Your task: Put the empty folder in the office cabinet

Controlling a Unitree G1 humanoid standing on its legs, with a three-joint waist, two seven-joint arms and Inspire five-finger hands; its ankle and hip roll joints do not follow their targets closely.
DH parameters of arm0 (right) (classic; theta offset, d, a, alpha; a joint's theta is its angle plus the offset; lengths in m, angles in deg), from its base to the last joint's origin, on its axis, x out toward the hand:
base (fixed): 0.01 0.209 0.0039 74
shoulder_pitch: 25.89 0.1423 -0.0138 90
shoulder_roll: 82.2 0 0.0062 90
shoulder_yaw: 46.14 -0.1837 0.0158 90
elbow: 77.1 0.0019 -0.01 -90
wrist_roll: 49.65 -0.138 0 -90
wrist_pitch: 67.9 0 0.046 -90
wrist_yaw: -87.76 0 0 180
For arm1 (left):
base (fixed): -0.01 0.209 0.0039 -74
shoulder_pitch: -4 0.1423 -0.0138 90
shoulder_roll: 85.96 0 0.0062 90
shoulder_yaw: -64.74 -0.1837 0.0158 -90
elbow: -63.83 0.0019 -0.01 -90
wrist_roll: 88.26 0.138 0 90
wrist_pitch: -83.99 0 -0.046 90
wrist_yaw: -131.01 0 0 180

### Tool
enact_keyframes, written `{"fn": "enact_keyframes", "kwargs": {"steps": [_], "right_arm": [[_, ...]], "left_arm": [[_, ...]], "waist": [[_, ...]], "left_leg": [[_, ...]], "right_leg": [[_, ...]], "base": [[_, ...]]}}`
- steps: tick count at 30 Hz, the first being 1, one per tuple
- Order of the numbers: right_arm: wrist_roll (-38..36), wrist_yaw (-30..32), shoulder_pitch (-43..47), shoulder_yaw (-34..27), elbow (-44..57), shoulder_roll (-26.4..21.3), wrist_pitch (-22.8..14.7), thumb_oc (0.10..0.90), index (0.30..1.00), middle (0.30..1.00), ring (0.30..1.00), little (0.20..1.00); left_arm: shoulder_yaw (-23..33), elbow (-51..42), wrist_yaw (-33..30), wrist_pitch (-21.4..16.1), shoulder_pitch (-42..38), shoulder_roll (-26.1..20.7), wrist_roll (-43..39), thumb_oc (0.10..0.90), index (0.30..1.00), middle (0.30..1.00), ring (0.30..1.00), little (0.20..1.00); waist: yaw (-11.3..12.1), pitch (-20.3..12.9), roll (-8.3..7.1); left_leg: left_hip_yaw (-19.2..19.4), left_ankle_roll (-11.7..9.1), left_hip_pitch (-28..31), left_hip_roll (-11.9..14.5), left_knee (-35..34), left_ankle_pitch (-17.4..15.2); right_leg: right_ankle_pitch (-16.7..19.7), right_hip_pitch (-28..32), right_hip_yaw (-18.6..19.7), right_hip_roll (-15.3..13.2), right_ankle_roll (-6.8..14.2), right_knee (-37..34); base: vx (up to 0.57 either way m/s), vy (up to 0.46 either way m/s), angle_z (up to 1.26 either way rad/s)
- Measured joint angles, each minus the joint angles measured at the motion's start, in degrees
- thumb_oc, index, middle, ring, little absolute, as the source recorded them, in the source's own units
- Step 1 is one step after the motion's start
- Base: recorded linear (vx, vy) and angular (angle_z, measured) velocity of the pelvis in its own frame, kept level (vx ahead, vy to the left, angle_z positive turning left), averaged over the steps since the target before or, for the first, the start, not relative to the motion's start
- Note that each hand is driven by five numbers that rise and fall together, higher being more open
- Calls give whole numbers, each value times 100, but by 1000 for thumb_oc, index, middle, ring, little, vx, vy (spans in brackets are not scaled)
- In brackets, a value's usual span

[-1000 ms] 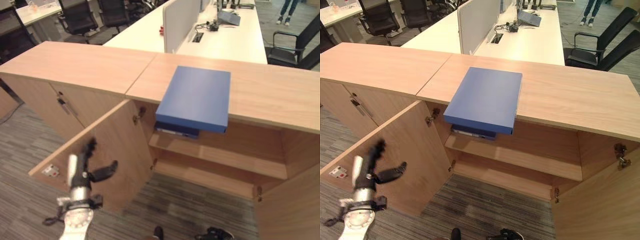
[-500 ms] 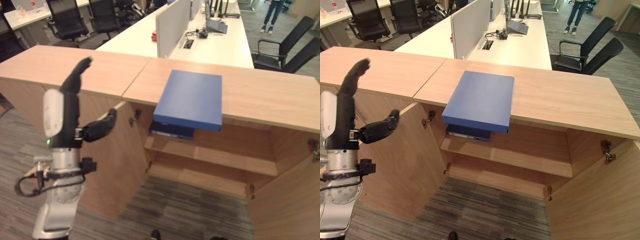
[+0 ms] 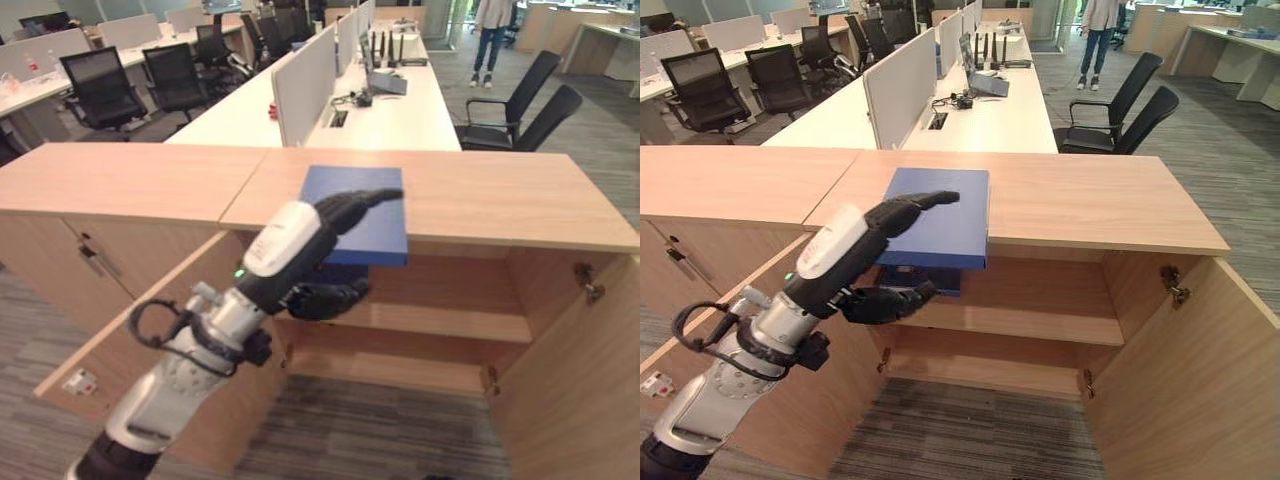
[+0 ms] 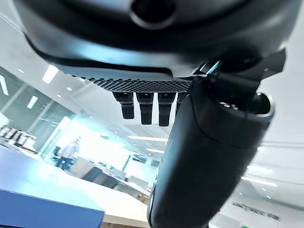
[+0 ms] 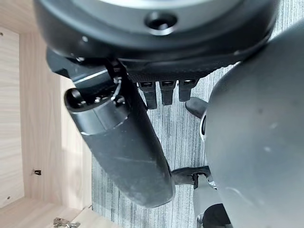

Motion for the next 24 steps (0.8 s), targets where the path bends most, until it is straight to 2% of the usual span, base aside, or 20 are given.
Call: {"fn": "enact_keyframes", "kwargs": {"steps": [5, 12, 17, 24], "right_arm": [[2, 0, 24, 30, 4, -46, 4, 800, 900, 900, 900, 900], [106, 4, -58, 25, 46, -96, 15, 800, 900, 900, 900, 900], [113, 8, -90, 24, 47, -95, 29, 800, 900, 900, 900, 900], [116, 14, -126, 28, 202, -96, 47, 800, 900, 900, 900, 900]], "left_arm": [[-246, 595, 6, 1, -245, -104, 621, 800, 900, 900, 900, 900], [-255, 1198, -50, 63, -367, -105, 1529, 800, 900, 900, 900, 900], [-354, 1465, -275, 247, -505, -105, 2075, 800, 900, 900, 900, 900], [-358, 1761, -510, 371, -502, -83, 2484, 800, 900, 900, 900, 900]], "waist": [[-216, -58, 82], [-264, -121, 86], [-256, -195, 58], [-367, -206, 50]], "left_leg": [[54, -16, 33, 10, 0, -14], [67, -16, 54, 19, 0, -16], [163, -25, 105, 26, -1, -63], [209, -15, 121, 24, -1, -86]], "right_leg": [[28, -34, 128, 2, -11, -1], [36, -37, 176, 10, -15, 0], [49, -33, 266, 8, -3, 0], [57, -42, 312, 5, -1, 0]], "base": [[12, 18, -12], [6, 8, -3], [4, 5, -9], [3, 3, -3]]}}
